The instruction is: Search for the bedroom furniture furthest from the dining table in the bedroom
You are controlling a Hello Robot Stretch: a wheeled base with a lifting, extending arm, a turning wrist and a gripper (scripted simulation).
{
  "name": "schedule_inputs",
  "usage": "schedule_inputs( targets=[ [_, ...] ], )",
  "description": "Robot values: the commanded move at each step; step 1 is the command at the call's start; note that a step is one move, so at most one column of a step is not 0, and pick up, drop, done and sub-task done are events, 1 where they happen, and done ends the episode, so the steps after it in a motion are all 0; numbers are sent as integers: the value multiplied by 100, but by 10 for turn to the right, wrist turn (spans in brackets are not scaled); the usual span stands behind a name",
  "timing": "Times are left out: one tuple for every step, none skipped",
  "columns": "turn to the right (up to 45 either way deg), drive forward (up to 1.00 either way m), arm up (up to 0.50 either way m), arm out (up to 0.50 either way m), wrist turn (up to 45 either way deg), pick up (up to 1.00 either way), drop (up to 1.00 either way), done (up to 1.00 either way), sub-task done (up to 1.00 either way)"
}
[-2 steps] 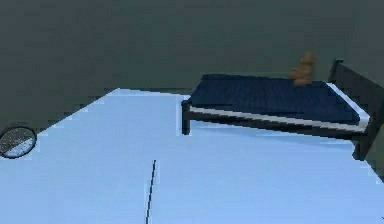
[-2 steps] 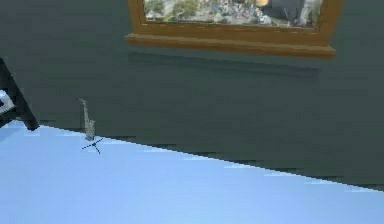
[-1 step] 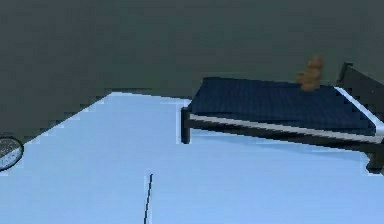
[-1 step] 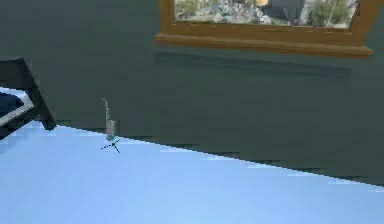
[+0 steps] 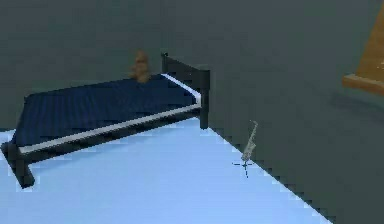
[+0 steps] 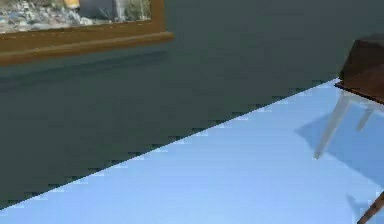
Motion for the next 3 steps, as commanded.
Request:
schedule_inputs(
  targets=[
    [450, 0, 0, 0, 0, 0, 0, 0, 0],
    [120, 0, 0, 0, 0, 0, 0, 0, 0],
    [0, 20, 0, 0, 0, 0, 0, 0, 0]
  ],
)
